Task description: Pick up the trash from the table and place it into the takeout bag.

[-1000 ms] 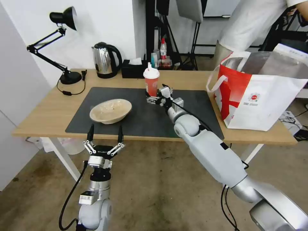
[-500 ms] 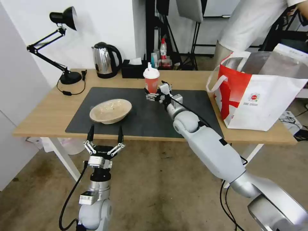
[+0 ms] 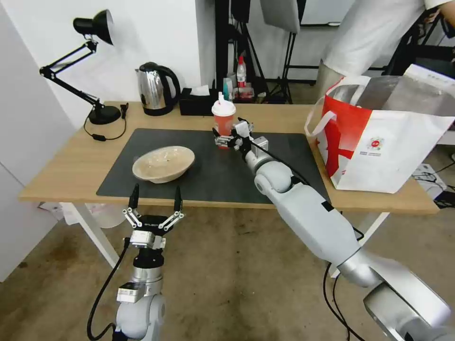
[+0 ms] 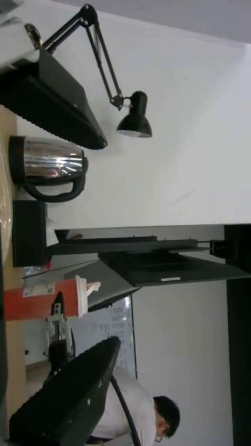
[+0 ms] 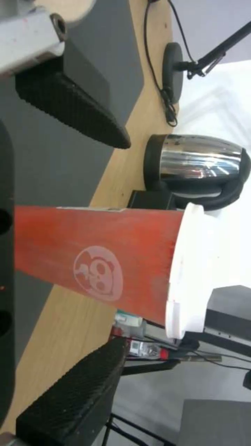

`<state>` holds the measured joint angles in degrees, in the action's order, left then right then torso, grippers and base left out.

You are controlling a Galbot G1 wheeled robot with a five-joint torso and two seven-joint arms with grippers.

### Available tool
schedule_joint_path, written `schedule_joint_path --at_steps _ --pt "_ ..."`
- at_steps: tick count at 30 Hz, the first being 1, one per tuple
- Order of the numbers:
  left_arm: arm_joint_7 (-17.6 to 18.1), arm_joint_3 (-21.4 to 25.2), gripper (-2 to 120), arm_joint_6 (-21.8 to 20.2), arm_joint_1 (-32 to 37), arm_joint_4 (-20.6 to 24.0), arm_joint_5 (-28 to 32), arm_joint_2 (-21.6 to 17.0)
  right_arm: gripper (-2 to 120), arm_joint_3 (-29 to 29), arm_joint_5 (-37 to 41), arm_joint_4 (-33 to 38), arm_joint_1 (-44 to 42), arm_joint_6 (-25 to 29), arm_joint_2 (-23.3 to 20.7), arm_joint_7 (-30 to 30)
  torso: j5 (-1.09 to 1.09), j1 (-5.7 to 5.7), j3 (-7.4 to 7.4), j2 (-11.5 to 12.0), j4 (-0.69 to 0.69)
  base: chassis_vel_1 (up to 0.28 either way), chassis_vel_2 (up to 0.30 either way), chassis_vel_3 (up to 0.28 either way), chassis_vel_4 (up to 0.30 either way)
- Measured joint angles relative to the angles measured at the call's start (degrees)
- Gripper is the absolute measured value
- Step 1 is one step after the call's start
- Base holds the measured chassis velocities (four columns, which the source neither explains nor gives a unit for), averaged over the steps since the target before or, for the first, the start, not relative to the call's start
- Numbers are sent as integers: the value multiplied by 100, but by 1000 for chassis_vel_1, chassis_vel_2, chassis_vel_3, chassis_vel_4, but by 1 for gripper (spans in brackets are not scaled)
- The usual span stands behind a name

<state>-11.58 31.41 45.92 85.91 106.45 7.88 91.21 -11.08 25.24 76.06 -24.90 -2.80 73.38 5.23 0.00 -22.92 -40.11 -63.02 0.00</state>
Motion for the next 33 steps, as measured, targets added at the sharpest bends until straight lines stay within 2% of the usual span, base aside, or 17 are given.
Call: schedule_joint_path --at_steps 33 --pt "-5 -36 100 1 -46 -85 -3 1 100 -4 6 -482 185 168 108 -86 0 0 0 0 0 0 0 0 0"
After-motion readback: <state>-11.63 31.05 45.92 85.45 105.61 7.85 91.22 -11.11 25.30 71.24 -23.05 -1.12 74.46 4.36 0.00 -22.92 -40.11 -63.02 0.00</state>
